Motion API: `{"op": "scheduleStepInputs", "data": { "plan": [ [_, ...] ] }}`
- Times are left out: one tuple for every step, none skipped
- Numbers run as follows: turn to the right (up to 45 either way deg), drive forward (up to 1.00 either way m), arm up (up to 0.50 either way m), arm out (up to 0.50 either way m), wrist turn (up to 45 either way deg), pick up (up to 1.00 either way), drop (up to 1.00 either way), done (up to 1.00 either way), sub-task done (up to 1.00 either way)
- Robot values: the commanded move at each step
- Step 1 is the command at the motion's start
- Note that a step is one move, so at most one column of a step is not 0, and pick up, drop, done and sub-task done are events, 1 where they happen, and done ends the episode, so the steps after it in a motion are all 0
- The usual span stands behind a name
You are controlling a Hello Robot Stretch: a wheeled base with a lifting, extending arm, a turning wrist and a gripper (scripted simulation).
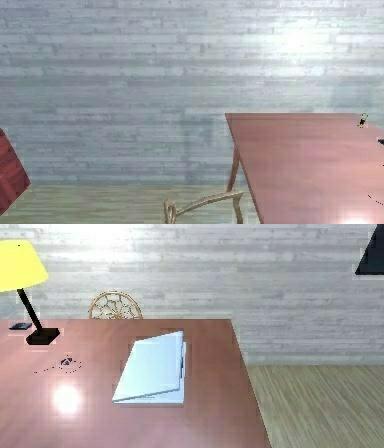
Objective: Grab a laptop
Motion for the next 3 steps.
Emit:
{"op": "scheduleStepInputs", "data": {
  "plan": [
    [0.0,0.00,0.50,0.00,0.0,0.00,0.00,0.00,0.00],
    [0.0,0.00,0.36,0.00,0.0,0.00,0.00,0.00,0.00],
    [0.0,0.00,0.00,0.22,0.0,0.00,0.00,0.00,0.00]
  ]
}}
